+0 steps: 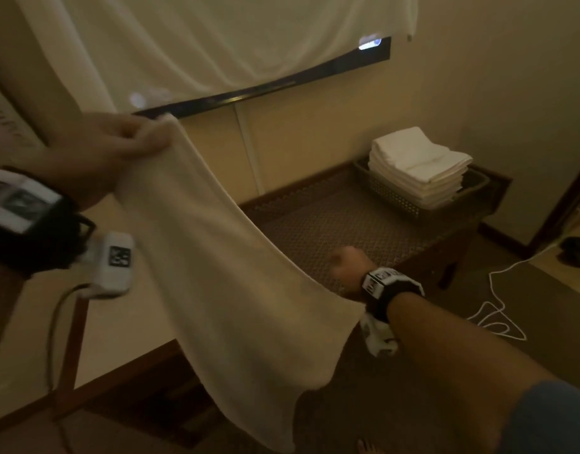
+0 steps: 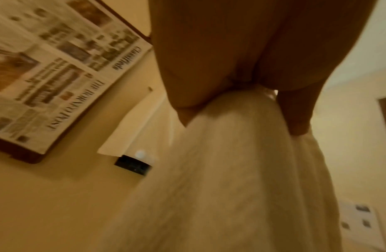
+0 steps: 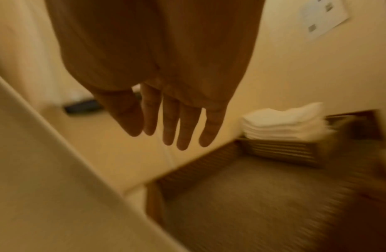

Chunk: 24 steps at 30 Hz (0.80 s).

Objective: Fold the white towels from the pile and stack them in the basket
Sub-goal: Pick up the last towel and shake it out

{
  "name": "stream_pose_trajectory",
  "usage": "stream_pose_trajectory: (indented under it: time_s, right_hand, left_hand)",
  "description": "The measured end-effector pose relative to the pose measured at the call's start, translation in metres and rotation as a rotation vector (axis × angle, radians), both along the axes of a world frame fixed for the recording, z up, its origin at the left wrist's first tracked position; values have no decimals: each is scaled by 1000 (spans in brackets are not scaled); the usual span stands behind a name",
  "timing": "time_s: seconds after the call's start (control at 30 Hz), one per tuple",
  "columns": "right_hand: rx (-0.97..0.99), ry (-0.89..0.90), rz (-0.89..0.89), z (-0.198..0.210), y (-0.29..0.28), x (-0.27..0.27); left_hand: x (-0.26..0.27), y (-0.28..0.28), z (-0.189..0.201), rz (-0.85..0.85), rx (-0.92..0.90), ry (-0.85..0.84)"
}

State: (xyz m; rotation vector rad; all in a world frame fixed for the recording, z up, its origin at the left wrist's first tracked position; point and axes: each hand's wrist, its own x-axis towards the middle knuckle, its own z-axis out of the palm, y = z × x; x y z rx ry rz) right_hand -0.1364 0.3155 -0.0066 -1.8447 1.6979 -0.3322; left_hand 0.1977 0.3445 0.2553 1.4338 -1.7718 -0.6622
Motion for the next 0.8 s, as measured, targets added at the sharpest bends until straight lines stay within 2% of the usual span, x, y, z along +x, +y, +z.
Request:
stream_pose_trajectory:
  time_s: [0.07,0.13,0.17,0.23,0.37,0.6,0.7,0.8]
  right_hand:
    - [-107,-340,128,58,-2,35]
    - [-92,-694,279,115,4,61]
    - [-60,-816,342,139,8,69]
    - [-42,-918,422,179,15,78]
    - [-172,-865,503,225,24,91]
    - [-417,-683,596,268,34,124]
    - [-550,-639,570,289,34,134]
    - [-664,-586,575,307,35,144]
  left_hand:
    - [-39,23,-3,-104,-62,-199]
    - [-51,26,-5,-94,-108,-329]
    - [-54,26,-8,-78,-103,-341]
    - [-63,32,-8,-82,-95,-326]
    - [-56,44,5,-43,-170,-287]
    - [-34,71,27,39,-356,-111]
    - [-25,78,21,138,-396,79]
    - [-24,86,4,145,-371,256]
